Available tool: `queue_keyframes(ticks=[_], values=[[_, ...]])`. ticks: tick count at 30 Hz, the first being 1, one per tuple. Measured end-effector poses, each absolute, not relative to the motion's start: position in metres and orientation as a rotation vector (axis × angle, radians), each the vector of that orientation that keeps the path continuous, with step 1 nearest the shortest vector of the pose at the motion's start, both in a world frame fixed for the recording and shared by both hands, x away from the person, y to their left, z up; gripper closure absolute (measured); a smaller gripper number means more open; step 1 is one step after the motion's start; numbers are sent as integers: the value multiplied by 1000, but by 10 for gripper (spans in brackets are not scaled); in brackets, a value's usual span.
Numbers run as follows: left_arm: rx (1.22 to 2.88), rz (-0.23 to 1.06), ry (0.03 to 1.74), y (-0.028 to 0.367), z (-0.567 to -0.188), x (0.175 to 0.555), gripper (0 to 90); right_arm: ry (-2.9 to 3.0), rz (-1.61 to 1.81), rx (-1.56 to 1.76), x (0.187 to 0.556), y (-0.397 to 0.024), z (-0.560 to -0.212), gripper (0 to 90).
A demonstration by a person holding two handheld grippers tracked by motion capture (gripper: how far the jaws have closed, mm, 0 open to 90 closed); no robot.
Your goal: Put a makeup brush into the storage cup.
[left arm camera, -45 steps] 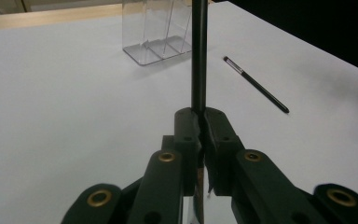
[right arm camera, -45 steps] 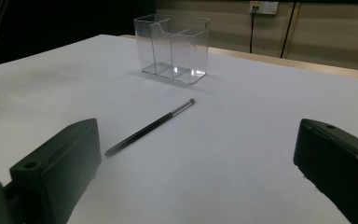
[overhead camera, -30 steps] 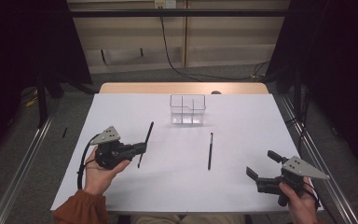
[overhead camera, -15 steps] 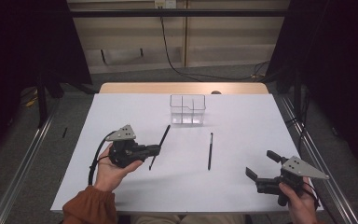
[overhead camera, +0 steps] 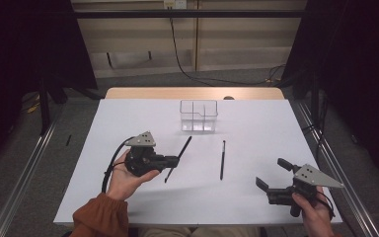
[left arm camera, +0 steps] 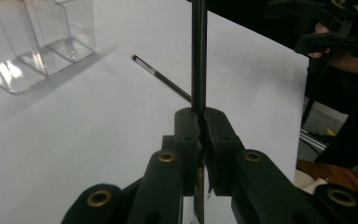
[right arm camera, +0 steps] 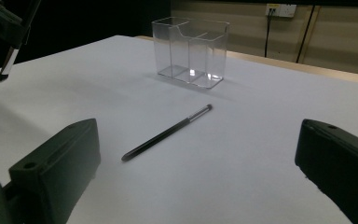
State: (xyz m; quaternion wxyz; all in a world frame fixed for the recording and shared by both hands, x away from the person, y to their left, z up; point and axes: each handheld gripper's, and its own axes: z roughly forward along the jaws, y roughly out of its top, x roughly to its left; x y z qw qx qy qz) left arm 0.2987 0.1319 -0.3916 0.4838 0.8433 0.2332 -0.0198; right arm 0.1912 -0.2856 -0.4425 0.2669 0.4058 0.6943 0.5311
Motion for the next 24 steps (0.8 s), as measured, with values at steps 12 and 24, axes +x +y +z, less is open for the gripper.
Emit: queue_keyframes(ticks=[12, 24], values=[[2171, -61, 500, 110, -387, 298, 846, 1955, 1495, 978, 207, -266, -428, 0], [2272, -88, 447, 97, -390, 296, 846, 2072, 1534, 913, 226, -241, -423, 0]])
